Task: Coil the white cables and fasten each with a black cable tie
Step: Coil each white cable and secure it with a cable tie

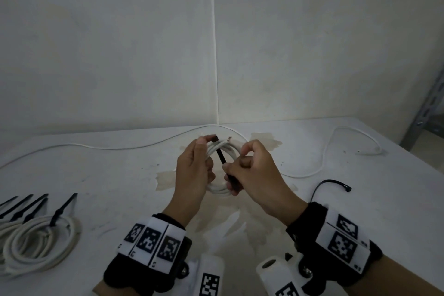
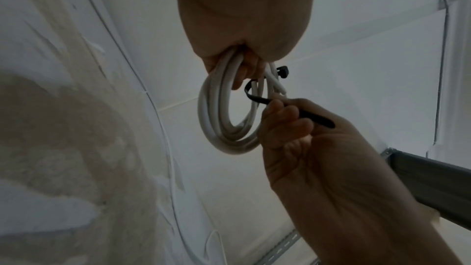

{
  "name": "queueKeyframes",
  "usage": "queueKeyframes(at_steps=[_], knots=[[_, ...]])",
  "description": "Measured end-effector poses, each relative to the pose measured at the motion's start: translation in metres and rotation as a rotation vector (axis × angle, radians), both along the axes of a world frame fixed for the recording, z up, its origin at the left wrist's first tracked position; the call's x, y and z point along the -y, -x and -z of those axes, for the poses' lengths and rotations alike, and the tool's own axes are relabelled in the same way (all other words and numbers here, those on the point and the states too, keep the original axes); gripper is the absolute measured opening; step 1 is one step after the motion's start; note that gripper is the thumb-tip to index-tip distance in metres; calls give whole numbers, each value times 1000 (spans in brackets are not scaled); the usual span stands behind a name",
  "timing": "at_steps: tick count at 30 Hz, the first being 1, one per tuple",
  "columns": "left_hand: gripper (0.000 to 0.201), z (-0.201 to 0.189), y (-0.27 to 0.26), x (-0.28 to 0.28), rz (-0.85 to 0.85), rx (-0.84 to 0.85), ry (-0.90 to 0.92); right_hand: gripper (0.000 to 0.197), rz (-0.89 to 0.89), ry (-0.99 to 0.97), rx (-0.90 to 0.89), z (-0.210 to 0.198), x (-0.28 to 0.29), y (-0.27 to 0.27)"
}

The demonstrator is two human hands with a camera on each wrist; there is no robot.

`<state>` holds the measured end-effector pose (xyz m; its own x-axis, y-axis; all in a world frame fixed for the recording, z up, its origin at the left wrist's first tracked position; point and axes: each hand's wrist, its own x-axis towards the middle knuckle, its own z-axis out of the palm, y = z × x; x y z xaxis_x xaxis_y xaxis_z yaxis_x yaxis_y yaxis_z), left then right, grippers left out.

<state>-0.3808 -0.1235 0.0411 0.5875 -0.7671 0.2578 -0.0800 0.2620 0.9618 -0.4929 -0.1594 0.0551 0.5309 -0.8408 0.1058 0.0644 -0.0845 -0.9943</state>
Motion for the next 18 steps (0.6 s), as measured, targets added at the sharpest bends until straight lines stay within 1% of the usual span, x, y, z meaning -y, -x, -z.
queueKeyframes(at_steps=[4,5,7,8,10,13,16,18], knots=[[31,-2,-3,-1,-5,-53,9,14,-110,69,10,2,-1,4],[31,-2,-4,-2,-7,-63,13,16,-150,93,3,2,-1,6],[31,-3,-6,-2,-13,-79,15,31,-217,159,-21,5,0,9],[31,-4,-7,-2,-15,-83,16,35,-227,223,-42,7,0,10],[31,-3,-7,-2,-16,-83,22,35,-209,374,-56,7,0,10],[31,-1,-6,-3,-6,-61,21,23,-128,496,23,5,1,7],[33,2,-3,-3,10,-74,11,10,-58,501,28,1,5,2],[36,2,-1,-3,21,-87,3,6,-20,491,-1,-1,6,0]])
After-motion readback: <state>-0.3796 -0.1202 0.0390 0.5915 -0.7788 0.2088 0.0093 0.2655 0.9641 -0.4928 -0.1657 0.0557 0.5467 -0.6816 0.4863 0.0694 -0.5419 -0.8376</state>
